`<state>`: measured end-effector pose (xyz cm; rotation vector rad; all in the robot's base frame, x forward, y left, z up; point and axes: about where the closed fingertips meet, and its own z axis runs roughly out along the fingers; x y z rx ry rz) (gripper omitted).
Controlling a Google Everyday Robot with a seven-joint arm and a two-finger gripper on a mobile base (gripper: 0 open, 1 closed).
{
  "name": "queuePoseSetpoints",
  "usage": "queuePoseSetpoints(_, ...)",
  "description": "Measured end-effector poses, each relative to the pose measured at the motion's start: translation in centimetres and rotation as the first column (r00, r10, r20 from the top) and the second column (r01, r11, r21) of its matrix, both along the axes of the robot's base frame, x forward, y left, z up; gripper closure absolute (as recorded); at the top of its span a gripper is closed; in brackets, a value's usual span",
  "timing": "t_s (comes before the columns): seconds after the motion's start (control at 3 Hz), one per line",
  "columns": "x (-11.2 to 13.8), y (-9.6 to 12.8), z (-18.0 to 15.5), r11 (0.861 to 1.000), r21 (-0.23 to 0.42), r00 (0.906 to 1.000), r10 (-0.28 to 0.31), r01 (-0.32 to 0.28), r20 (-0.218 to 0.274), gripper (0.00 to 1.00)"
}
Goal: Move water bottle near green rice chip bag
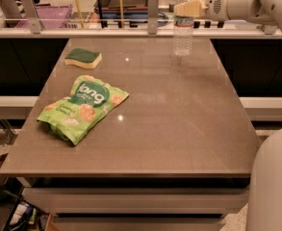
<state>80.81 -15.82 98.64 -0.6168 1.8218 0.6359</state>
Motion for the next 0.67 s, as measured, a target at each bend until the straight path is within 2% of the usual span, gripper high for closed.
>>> queuePoseSetpoints(0.67, -4.1, -1.3, 3.9, 1.0, 0.002, 0.9985, -0.028, 0.028, 0.048, 1.0)
